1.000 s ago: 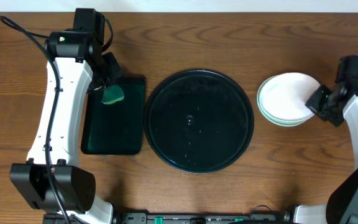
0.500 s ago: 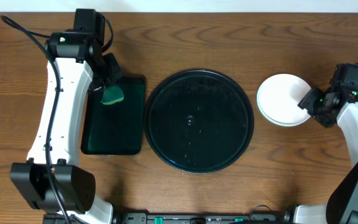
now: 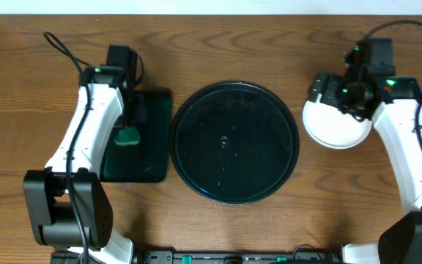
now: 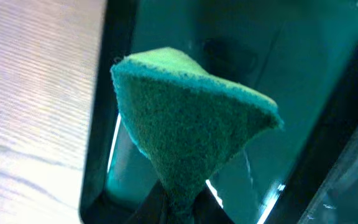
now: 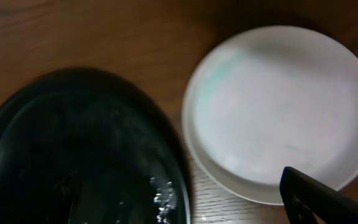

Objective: Clean dirty plates on tray and stack at the side
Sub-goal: 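Place the sponge into the dark green tray with left gripper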

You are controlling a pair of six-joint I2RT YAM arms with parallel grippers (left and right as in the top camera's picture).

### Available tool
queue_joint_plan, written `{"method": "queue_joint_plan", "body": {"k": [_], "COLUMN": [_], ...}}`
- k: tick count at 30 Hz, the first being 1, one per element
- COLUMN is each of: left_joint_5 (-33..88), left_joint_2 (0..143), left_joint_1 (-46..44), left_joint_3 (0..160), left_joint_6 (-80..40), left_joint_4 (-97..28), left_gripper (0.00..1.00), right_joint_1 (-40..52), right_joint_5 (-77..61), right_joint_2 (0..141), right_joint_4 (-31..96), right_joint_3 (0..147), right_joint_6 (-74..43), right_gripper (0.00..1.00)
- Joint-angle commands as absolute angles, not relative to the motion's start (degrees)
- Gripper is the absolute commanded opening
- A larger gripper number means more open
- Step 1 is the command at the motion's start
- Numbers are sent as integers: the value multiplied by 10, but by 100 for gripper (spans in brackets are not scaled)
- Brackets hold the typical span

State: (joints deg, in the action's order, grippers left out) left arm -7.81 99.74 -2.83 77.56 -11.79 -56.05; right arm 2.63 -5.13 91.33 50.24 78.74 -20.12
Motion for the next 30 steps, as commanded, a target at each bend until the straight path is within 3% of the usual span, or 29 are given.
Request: {"method": "queue_joint_plan", "body": {"k": [1,4,5,8,9,10,20,30], "left_joint_5": [-62,-34,-34,-34,-34,-34,6,5], "left_joint_2": [1000,1000,1000,1000,1000,999,943,863], "left_joint_1": [-28,-28,-28,-28,-28,-28,-28,-28], "left_joint_3": [719,677,666,648,648,651,807,815], "left_joint_6": [-91,-91,-92,-92,-93,-101,-140,-140], "left_joint_4": [-526,-484,-473,-455,-456,-460,-633,-640], "left_gripper": [7,9,16,51,67,70,72,74], "right_joint_1": [55,60,60,60,60,60,62,74], "right_joint_5": [-2,-3,-3,-3,-3,-3,-18,-18], "right_joint_2": [903,903,903,903,903,903,886,766], "right_joint_4": [510,511,512,517,518,519,553,622], "right_joint_3": [801,801,801,801,801,801,844,920], "right_joint_6": [-192,-192,-192,-192,-192,-192,-142,-72], "right_gripper": [99,99,99,99,99,99,99,99]}}
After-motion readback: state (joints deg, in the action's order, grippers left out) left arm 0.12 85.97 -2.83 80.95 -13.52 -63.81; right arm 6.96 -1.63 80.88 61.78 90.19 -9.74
